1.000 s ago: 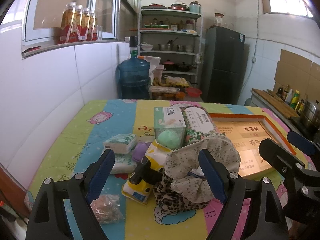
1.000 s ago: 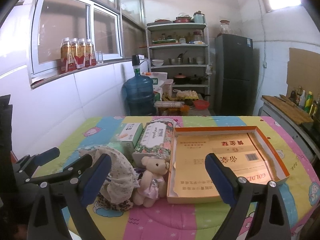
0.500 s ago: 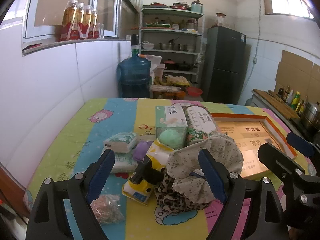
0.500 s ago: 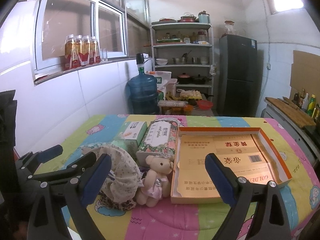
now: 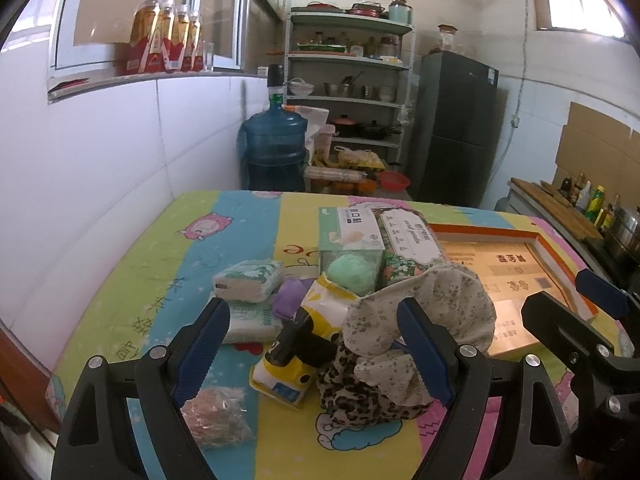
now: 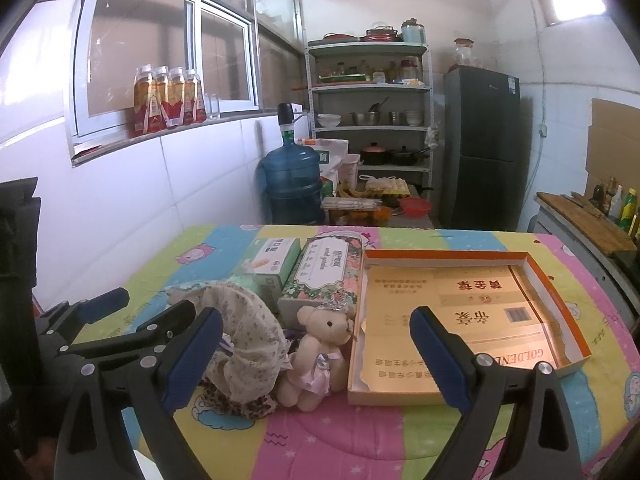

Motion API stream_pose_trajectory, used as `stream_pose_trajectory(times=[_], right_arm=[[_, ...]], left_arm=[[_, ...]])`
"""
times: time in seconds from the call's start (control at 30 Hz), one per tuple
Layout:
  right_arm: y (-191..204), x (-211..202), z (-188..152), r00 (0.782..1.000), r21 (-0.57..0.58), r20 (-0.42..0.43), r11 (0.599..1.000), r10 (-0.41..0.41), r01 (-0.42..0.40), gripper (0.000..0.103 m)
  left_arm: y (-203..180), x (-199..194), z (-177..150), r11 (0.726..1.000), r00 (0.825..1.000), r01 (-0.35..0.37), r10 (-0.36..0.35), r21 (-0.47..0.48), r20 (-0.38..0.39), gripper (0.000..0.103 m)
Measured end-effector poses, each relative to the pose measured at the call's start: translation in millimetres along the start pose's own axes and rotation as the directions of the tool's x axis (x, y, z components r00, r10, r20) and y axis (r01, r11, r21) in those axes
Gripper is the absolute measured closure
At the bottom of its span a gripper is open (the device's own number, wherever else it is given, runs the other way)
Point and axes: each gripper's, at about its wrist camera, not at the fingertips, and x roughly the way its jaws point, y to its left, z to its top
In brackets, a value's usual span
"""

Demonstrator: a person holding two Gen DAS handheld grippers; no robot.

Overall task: Organize soft objects
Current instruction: 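Grasp the floral scrunchie with the right tool while the left grasps the clear bag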

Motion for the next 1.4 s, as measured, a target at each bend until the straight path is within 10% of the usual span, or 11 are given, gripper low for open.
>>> stream_pose_trajectory(times=[1.2, 1.4], right_arm=[[7.1, 34.5, -15.4, 0.988, -0.005, -0.110, 0.994, 0.108, -0.109, 0.008], [20.7, 59.3, -21.9, 0.979, -0.068, -0.169, 0.989, 0.115, -0.128, 0.039]], left_arm=[[28.8, -7.7, -4.8, 0.997, 0.999, 0.040, -0.040, -0.059, 0.008, 0.017], [59.2, -17.4, -17.0, 0.997, 0.999, 0.023, -0.021, -0.079, 0.027, 0.017]])
